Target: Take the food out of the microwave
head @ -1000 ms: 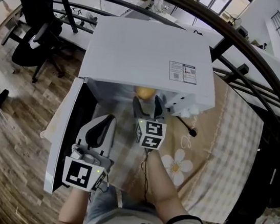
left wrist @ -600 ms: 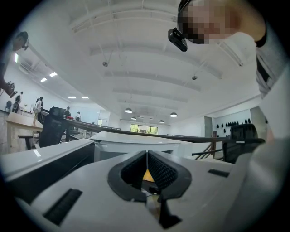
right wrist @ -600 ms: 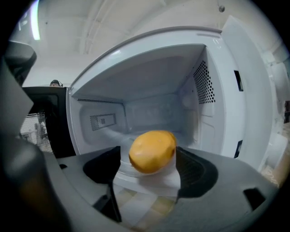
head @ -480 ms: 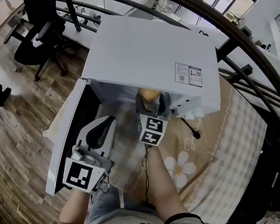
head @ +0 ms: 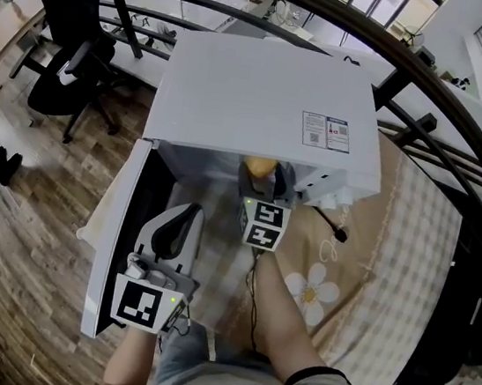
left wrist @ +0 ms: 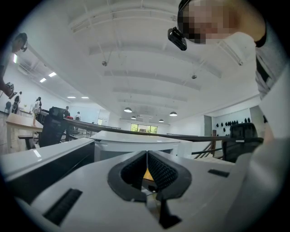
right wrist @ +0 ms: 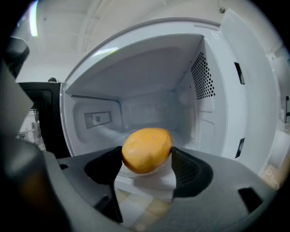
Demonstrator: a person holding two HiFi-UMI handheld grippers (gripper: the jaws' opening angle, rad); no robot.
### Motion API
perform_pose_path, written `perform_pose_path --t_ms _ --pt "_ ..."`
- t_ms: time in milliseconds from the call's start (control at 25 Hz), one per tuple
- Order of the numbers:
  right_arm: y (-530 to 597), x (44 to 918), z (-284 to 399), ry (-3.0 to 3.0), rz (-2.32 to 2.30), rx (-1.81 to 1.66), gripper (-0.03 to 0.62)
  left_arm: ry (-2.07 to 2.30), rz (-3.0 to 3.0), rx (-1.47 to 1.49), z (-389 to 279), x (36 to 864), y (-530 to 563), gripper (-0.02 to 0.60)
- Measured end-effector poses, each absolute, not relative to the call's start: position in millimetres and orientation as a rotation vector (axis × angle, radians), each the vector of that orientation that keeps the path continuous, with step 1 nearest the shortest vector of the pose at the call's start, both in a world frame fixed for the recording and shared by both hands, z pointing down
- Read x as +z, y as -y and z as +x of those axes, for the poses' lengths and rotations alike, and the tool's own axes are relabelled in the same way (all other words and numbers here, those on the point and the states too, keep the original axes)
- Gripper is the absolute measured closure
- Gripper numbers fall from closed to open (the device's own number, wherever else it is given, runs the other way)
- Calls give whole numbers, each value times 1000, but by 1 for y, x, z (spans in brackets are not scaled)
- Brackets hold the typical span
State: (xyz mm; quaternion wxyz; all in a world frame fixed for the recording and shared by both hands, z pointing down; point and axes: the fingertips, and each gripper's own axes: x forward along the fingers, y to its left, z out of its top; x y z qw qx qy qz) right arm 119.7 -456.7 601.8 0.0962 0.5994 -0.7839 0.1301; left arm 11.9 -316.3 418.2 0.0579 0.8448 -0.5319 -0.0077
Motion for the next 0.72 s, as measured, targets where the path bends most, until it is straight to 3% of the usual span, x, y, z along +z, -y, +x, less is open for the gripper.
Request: perform_pose_path --t_ms 720 --pt "423 587 115 2432 1622 374 264 1615 2575 -36 19 409 309 568"
